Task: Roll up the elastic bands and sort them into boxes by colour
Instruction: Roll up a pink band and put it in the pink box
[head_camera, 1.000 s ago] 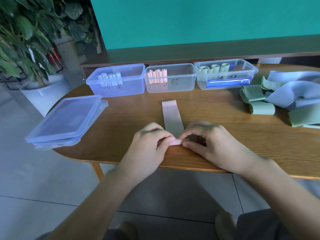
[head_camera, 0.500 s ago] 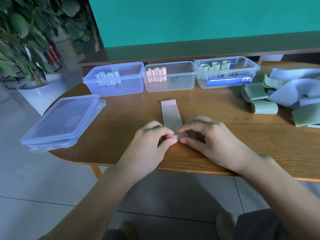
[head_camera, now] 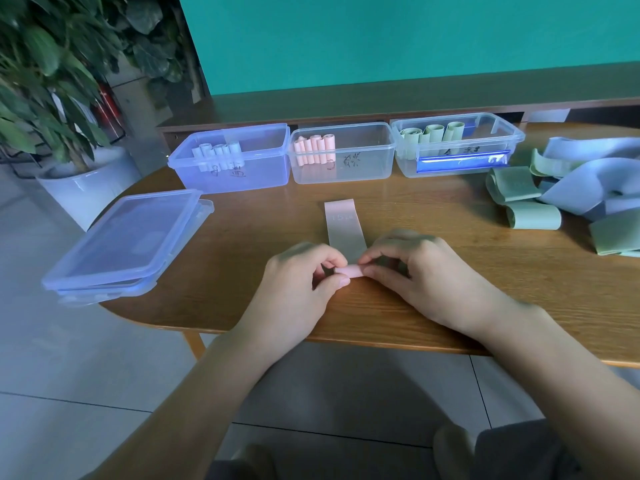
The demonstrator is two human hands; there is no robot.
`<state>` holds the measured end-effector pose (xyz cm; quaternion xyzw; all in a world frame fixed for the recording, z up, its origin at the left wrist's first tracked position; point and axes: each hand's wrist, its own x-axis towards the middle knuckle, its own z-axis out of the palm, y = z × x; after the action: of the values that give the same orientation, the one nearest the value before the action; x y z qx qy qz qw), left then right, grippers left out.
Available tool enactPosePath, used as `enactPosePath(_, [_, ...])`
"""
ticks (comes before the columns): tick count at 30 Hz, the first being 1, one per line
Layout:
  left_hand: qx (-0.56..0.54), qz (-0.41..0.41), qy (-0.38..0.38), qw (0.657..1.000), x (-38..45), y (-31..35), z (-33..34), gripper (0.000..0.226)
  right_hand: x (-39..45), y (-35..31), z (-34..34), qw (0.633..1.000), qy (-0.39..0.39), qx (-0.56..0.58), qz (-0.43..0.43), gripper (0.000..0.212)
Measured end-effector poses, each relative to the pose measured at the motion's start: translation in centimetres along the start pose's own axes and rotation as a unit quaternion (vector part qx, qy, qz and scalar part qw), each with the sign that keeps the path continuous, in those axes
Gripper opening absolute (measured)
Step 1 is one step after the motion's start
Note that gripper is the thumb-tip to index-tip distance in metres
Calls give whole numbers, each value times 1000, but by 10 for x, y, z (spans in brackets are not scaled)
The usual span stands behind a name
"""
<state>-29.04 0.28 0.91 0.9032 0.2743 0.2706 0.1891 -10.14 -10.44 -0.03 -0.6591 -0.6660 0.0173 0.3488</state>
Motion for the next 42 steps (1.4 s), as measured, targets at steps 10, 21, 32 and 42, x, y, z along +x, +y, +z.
enactPosePath(10, [36,13,0,999,7,-4,3,20,3,-2,3,1000,6,-9,4,14])
enactPosePath(21, [6,12,-8,1000,19,-6,5,15,15,5,5,998,-32,-37,25,26])
enactPosePath(32, [6,19,-4,1000,6,-3,1,12,6,-1,1,999,-16,5,38,20])
enactPosePath(42, [-16,33,-8,999,-21,5,-5,4,-15,-14,-13,997,-51,46,23,6])
